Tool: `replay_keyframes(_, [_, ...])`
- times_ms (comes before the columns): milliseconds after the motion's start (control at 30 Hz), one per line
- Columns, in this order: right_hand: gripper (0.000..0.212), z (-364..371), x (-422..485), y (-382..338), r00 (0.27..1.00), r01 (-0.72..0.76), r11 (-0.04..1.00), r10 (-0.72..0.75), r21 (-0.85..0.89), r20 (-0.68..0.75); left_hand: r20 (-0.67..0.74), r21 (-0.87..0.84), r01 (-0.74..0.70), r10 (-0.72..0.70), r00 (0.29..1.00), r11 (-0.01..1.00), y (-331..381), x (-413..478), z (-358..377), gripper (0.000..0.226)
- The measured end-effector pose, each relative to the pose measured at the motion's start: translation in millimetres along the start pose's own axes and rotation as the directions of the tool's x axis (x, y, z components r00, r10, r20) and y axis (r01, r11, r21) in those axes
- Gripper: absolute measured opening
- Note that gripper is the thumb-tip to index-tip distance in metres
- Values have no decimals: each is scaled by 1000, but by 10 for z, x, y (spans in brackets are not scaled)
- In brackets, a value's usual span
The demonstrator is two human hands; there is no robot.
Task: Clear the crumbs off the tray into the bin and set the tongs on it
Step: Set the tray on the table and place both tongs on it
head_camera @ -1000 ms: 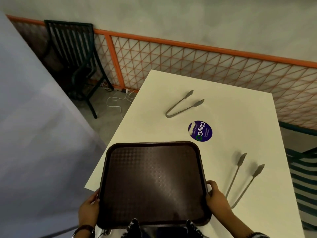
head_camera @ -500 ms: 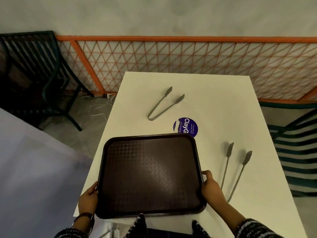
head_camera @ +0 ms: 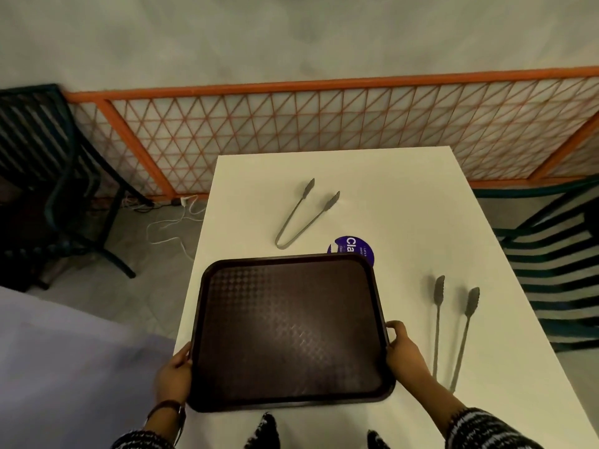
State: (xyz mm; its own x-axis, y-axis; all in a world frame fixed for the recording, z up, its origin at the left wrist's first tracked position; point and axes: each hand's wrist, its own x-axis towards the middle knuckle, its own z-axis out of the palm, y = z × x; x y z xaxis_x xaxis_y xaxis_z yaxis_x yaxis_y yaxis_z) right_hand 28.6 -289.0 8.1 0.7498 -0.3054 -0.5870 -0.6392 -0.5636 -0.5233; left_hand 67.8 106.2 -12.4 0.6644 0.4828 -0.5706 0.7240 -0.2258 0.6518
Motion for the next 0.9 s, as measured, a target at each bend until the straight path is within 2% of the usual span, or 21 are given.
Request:
replay_keyframes(167, [43,34,74,-133,999,-46,999,46,-15,-10,42,63,-53,51,998,997,146,184,-32,43])
replay_keyframes(500, [41,50,140,-211,997,-72,997,71,-24,-31,65,59,-39,35,997,998,133,308,-33,41])
replay_keyframes(600, [40,16,130,-208,999,-44,997,42,-68,-30,32,0,2,-2,999,1000,148,285,-28,39])
replay_keyframes(667, [38,-33,118,-195,999,-29,990,23,-138,-45,-26,-2,-35,35,999,999,212,246,14,38])
replay_keyframes(767, [34,-108,69,-83,986,-17,971,-24,-237,-166,-20,-10,-211,211,977,977,405,88,186,33])
replay_keyframes(833, [32,-168,-3,55,954,10,958,-96,-287,-285,104,-21,-266,267,958,964,525,-49,381,29])
replay_keyframes(900, [36,-220,-110,222,902,-29,938,-124,-344,-413,224,-44,-294,296,929,955,584,-159,592,23])
